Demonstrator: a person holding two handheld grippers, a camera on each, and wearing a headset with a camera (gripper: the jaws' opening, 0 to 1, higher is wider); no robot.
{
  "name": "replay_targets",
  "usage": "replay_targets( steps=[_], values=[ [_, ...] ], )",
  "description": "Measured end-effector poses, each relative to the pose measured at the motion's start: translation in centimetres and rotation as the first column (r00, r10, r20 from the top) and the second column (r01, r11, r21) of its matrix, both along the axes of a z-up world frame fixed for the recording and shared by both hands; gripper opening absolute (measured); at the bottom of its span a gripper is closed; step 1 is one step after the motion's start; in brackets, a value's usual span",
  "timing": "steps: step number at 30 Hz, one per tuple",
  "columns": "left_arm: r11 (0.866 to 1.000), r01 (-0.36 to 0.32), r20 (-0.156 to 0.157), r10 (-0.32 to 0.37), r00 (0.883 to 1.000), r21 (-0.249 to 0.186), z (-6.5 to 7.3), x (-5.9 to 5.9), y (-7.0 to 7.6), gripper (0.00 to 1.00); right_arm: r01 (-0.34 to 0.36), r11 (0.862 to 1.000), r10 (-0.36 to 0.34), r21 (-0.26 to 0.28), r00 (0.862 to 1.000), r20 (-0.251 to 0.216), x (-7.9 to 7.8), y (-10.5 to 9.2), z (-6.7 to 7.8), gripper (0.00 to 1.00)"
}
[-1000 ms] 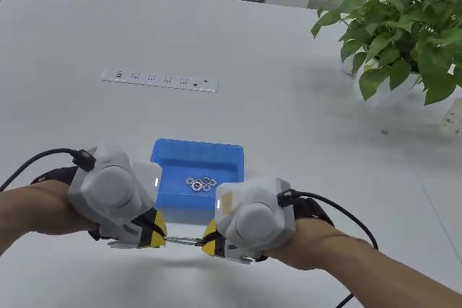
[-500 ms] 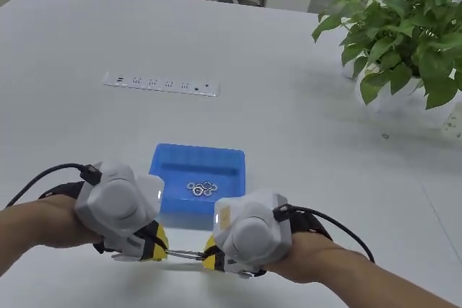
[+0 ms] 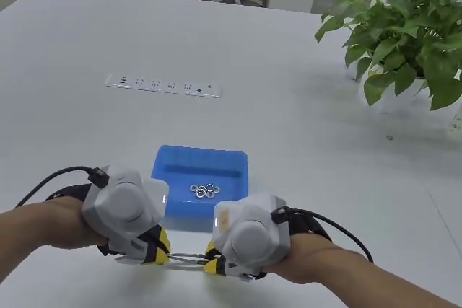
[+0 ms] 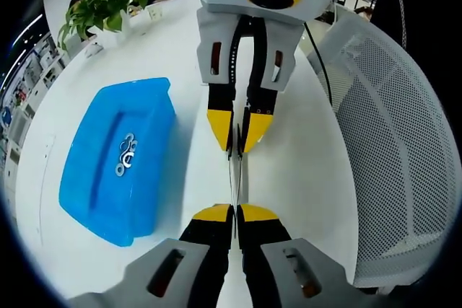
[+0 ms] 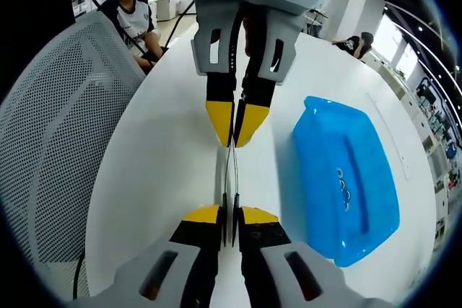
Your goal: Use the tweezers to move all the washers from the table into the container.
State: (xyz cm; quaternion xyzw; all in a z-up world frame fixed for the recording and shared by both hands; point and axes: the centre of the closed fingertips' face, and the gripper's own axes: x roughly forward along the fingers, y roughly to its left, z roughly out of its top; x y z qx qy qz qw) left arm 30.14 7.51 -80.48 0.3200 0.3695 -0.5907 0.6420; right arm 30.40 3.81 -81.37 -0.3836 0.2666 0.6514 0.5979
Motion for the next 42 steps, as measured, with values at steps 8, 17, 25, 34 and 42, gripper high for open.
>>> replay_targets(
  steps=[8,17,25,34,42],
  values=[
    [1.000,0.001,-0.005,-0.001,1.000,0.004,-0.3,0.0,0.1,0.07,0.002,1.000,-0.002,-0.001,1.000,-0.004,0.2,0.1,-0.3,0.11],
    [1.000,0.000,-0.017,0.000,1.000,0.011,-0.8,0.1,0.2,0.07,0.025,1.000,-0.025,0.003,0.999,-0.023,0.3,0.1,-0.3,0.13],
    [1.000,-0.002,-0.014,0.003,1.000,0.021,-1.0,0.2,0.5,0.09,0.033,0.999,-0.033,0.005,0.999,-0.028,0.3,0.1,-0.3,0.15],
    [0.998,-0.055,-0.003,0.055,0.998,0.002,-0.1,0.4,0.9,0.16,0.069,0.998,-0.069,0.009,0.998,-0.012,0.7,-0.6,0.2,0.25],
    [0.974,-0.196,-0.028,0.194,0.981,-0.117,2.2,0.2,1.2,0.23,0.158,0.983,-0.159,0.088,0.987,0.010,1.7,-1.8,2.9,0.35]
  ],
)
